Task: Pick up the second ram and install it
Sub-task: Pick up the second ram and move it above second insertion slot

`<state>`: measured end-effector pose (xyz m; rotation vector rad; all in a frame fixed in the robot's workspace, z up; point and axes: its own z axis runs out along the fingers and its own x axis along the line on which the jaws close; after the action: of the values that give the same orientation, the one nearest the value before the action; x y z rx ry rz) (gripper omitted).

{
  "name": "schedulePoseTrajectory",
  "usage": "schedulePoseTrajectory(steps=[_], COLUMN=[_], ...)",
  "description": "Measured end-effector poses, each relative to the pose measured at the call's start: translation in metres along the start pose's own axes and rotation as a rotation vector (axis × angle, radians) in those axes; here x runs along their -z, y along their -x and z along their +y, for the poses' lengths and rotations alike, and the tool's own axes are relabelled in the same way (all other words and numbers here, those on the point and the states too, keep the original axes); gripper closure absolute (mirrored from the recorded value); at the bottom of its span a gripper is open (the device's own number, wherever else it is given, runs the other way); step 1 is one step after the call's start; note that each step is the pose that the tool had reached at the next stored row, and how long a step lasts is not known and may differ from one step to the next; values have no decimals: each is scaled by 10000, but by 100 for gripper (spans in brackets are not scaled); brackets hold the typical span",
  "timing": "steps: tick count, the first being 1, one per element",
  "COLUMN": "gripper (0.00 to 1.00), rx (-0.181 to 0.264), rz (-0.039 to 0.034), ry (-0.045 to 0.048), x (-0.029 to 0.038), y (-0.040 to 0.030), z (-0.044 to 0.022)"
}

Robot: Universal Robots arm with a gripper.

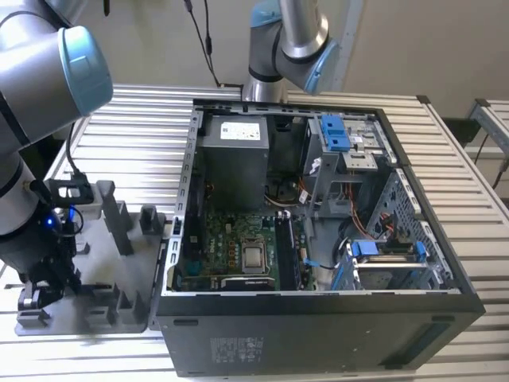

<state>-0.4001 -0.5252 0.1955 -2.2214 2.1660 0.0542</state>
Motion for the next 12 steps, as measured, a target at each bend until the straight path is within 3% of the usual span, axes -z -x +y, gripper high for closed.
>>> schedulePoseTrajectory(steps=[12], gripper=[86], rx=[0], rz=[1], ry=[1], x=[-4], y=[0], z=[0])
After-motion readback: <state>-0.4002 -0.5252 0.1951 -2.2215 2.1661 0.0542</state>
